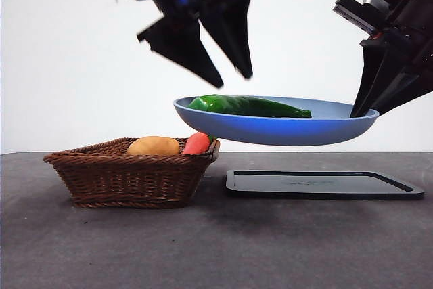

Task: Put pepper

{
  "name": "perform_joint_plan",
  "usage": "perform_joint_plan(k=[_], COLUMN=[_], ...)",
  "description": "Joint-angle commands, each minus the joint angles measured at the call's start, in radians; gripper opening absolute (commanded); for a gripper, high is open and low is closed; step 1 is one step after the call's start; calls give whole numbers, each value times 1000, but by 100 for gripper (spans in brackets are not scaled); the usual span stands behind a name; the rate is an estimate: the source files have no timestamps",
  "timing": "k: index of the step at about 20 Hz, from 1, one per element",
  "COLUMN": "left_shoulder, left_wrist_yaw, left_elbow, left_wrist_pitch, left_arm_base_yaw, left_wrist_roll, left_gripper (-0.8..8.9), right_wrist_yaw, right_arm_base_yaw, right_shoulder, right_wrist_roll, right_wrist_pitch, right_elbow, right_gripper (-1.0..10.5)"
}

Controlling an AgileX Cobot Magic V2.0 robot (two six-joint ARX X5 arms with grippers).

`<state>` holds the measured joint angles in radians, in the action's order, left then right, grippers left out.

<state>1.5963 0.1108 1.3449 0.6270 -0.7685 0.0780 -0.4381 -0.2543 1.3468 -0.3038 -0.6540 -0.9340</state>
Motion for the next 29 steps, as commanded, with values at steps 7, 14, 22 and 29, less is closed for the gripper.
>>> perform_joint_plan(k=[7,14,22,29], left_shoulder=[-254,-451,-481,-480], left_wrist_yaw=[-5,-4,-5,-6], left_elbow=[18,18,18,18], left_wrist_pitch=[21,30,32,32], left_arm_base_yaw=[-9,-9,-9,-9], left_wrist_roll=[-27,-27,-27,-27], left_gripper=[247,247,247,247], right_wrist_yaw=[-3,4,34,43], right_arm_base_yaw=[77,270,280,279], right_shoulder=[10,196,472,527], right_wrist_roll=[-77,-129,-135,-134], right_wrist_pitch=[123,266,290,272], right_elbow=[-21,-66,-224,-225], right_gripper=[5,5,5,29])
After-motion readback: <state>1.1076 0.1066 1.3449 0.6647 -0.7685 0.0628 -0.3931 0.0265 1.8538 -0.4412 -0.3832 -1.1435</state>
